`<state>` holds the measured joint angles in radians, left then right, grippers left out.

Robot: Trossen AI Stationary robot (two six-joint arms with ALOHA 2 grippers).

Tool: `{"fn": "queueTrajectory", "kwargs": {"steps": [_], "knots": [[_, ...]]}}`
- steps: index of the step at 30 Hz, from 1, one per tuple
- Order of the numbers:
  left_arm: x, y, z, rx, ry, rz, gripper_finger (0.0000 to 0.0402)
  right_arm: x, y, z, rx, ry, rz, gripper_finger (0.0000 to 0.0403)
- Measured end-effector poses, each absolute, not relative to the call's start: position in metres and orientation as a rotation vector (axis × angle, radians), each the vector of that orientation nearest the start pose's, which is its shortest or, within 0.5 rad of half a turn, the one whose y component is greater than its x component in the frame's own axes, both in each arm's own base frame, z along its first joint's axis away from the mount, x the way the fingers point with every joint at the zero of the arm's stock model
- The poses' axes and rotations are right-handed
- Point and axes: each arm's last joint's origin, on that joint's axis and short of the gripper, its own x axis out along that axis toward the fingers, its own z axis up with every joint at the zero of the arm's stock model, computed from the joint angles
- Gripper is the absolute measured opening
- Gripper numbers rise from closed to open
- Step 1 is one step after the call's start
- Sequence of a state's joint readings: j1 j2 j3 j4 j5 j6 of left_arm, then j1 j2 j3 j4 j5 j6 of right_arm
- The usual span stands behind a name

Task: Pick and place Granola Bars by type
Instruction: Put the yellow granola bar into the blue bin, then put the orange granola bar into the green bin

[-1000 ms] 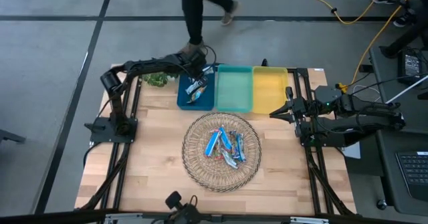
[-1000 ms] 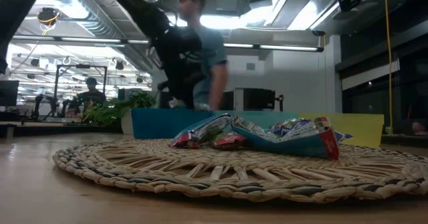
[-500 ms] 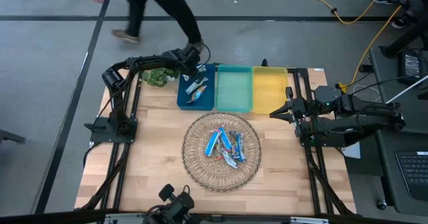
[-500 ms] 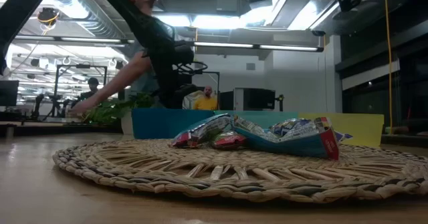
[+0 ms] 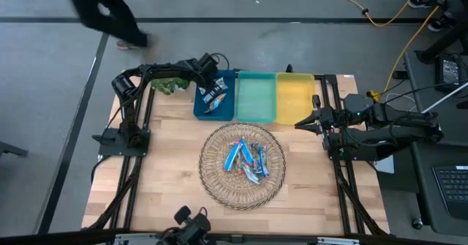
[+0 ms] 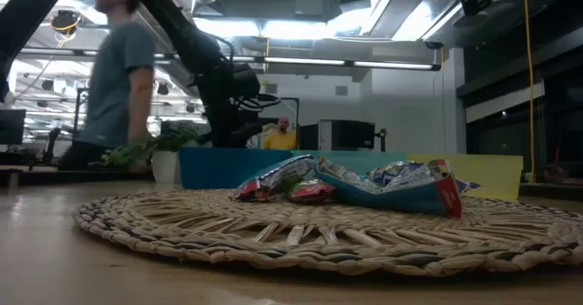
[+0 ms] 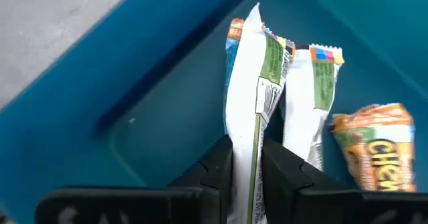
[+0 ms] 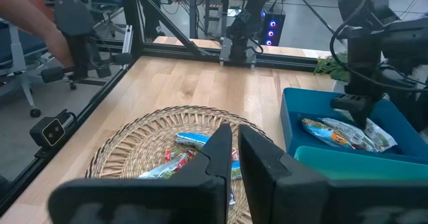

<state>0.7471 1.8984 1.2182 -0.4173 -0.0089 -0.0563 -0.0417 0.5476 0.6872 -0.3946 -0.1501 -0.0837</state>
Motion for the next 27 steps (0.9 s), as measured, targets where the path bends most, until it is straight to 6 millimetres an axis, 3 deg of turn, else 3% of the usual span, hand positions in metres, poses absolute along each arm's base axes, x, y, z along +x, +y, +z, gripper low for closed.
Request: {"fn": "queueTrajectory", "kwargs": {"steps": [16, 27], "knots": [[0.283, 0.251, 0.165, -0.449, 1.012, 0.691, 0.0139, 0.122, -0.001, 0.31, -0.059, 0.249, 0.118, 0.0032], [0.294, 0.24, 0.212, -0.408, 0.872, 0.65, 0.0166, 0.122, -0.001, 0.31, -0.059, 0.249, 0.118, 0.0032]]}}
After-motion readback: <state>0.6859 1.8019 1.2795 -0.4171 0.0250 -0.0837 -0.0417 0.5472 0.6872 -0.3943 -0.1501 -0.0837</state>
